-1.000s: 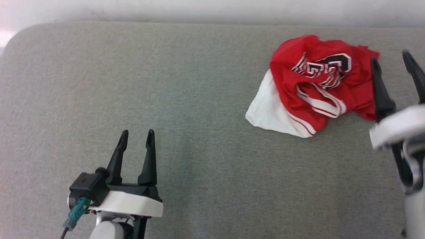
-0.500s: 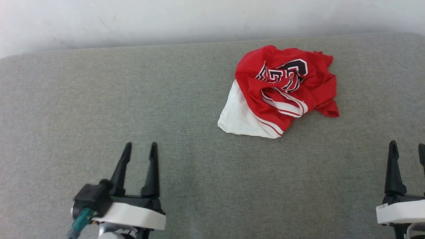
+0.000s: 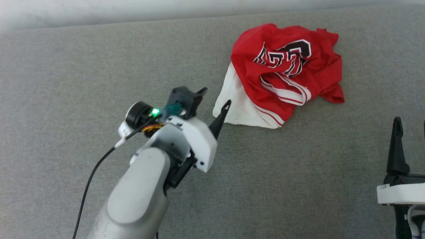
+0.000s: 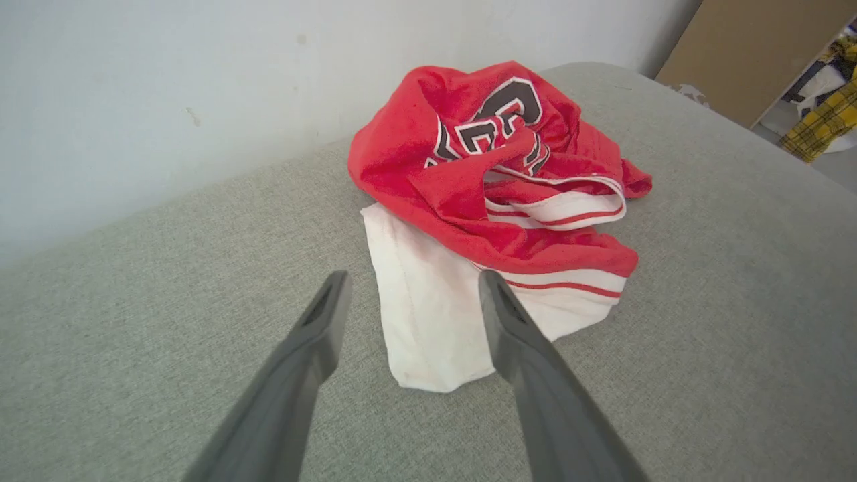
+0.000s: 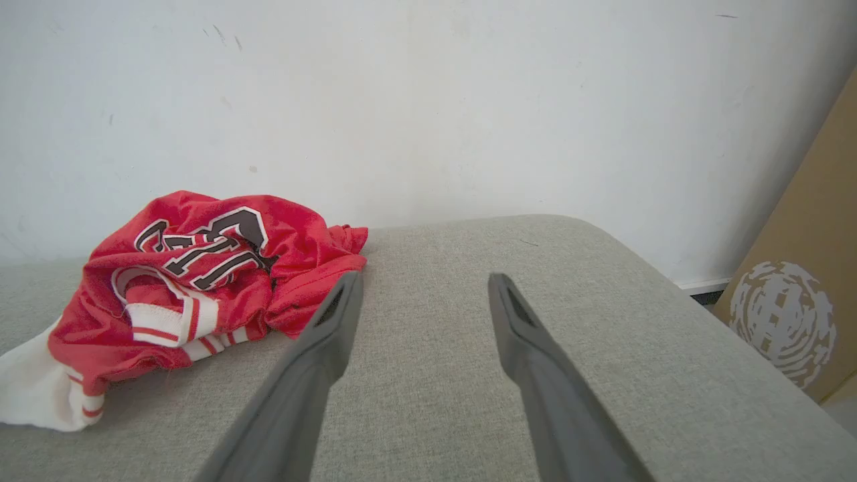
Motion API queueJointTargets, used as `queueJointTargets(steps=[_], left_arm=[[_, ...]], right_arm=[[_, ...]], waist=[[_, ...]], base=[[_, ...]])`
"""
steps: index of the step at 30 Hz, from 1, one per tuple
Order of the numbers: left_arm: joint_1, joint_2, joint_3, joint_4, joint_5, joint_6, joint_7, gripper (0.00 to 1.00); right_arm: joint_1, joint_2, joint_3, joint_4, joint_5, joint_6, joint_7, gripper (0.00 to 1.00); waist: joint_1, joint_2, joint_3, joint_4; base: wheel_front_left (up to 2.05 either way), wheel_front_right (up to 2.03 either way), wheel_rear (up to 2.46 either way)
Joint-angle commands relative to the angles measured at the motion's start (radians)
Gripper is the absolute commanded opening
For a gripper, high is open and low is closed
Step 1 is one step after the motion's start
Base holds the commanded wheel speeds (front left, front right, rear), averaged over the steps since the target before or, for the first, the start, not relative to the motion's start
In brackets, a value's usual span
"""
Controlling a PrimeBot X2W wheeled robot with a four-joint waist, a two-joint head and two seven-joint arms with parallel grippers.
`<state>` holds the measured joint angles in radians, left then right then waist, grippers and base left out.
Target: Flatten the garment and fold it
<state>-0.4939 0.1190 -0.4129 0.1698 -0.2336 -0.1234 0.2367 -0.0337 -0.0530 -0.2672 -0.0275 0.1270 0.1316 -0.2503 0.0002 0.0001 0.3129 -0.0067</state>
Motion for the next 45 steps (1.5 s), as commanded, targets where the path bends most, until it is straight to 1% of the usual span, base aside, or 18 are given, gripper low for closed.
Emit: queueJointTargets(steps=[1, 5, 12, 13, 14, 16, 20, 23, 26, 29, 33, 35, 37, 40, 43, 44, 45], left_arm=[[-0.043, 0.002, -0.026, 0.027, -0.006, -0.007, 0.048, 1.00], [-0.102, 0.004, -0.050, 0.101, 0.006, 0.000, 0.163, 1.00], [-0.131, 0.001, -0.064, 0.224, 0.005, 0.030, 0.306, 1.00], [-0.134, 0.002, -0.065, 0.236, 0.007, 0.034, 0.317, 0.33], [-0.138, 0.002, -0.066, 0.244, 0.008, 0.038, 0.322, 0.00], [-0.140, 0.001, -0.068, 0.248, 0.006, 0.037, 0.325, 0.00], [-0.137, -0.012, -0.053, 0.223, -0.034, 0.033, 0.293, 0.00], [-0.114, -0.015, -0.016, 0.166, -0.078, 0.038, 0.246, 0.00], [-0.053, -0.017, 0.046, 0.077, -0.147, 0.053, 0.199, 0.00], [0.050, 0.003, 0.137, -0.035, -0.215, 0.090, 0.154, 0.00], [0.251, 0.043, 0.283, -0.185, -0.277, 0.178, 0.106, 0.00], [0.373, 0.051, 0.352, -0.246, -0.311, 0.218, 0.093, 0.00], [0.490, 0.042, 0.417, -0.291, -0.356, 0.248, 0.077, 0.00], [0.630, 0.026, 0.474, -0.310, -0.385, 0.272, 0.046, 0.00], [0.684, -0.003, 0.482, -0.299, -0.410, 0.267, 0.010, 0.00], [0.680, -0.013, 0.480, -0.297, -0.418, 0.264, -0.009, 0.68], [0.670, -0.022, 0.476, -0.298, -0.425, 0.256, -0.030, 1.00]], right_arm=[[-0.019, 0.003, 0.007, 0.003, 0.008, -0.001, -0.008, 1.00], [-0.034, 0.003, 0.020, 0.010, 0.015, -0.001, -0.010, 1.00], [-0.056, 0.003, 0.027, 0.031, 0.026, -0.001, -0.011, 1.00], [-0.058, 0.003, 0.027, 0.034, 0.028, -0.001, -0.011, 1.00], [-0.060, 0.003, 0.028, 0.035, 0.029, -0.001, -0.011, 1.00], [-0.060, 0.003, 0.027, 0.037, 0.031, -0.001, -0.011, 1.00], [-0.054, 0.003, 0.016, 0.046, 0.032, -0.001, -0.011, 1.00], [-0.049, 0.003, 0.014, 0.050, 0.028, -0.001, -0.011, 1.00], [-0.038, 0.003, 0.012, 0.052, 0.023, -0.001, -0.011, 1.00], [-0.025, 0.003, 0.012, 0.056, 0.019, -0.001, -0.011, 1.00], [-0.007, 0.003, 0.008, 0.059, 0.020, -0.001, -0.011, 1.00], [0.003, 0.003, 0.009, 0.060, 0.020, -0.001, -0.011, 1.00], [0.011, 0.003, 0.007, 0.059, 0.020, -0.001, -0.009, 1.00], [0.021, 0.003, 0.000, 0.055, 0.018, -0.001, -0.001, 1.00], [0.027, 0.003, 0.004, 0.052, 0.013, -0.001, 0.010, 1.00], [0.026, 0.003, 0.005, 0.051, 0.010, -0.001, 0.014, 1.00], [0.026, 0.003, 0.007, 0.049, 0.008, -0.001, 0.017, 1.00]], waist=[[-0.0002, -0.0001, 0.048, -0.015], [-0.0002, -0.0001, 0.077, -0.037], [-0.0002, -0.0001, 0.109, -0.073], [-0.0002, -0.0001, 0.110, -0.076], [-0.0002, -0.0001, 0.110, -0.078], [-0.0002, -0.0001, 0.109, -0.078], [-0.0002, -0.0001, 0.078, -0.058], [-0.0002, -0.0001, 0.041, -0.037], [-0.0002, -0.0001, 0.006, -0.012], [-0.0002, -0.0001, -0.021, 0.008], [-0.0002, -0.0001, -0.039, 0.030], [-0.0002, -0.0001, -0.042, 0.039], [-0.0002, -0.0001, -0.041, 0.048], [-0.0002, -0.0001, -0.037, 0.066], [-0.0002, -0.0001, -0.038, 0.084], [-0.0002, -0.0001, -0.040, 0.089], [-0.0002, -0.0001, -0.043, 0.094]], base=[[0.00, 0.00, 0.00], [0.00, 0.00, 0.00], [0.00, 0.00, 0.00], [0.00, 0.00, 0.00], [0.00, 0.00, 0.00], [0.00, 0.00, 0.00], [0.00, 0.00, 0.00], [0.00, 0.00, 0.00], [0.00, 0.00, 0.00], [0.00, 0.00, 0.00], [0.00, 0.00, 0.00], [0.00, 0.00, 0.00], [0.00, 0.00, 0.00], [0.00, 0.00, 0.00], [0.00, 0.00, 0.00], [0.00, 0.00, 0.00], [0.00, 0.00, 0.00]])
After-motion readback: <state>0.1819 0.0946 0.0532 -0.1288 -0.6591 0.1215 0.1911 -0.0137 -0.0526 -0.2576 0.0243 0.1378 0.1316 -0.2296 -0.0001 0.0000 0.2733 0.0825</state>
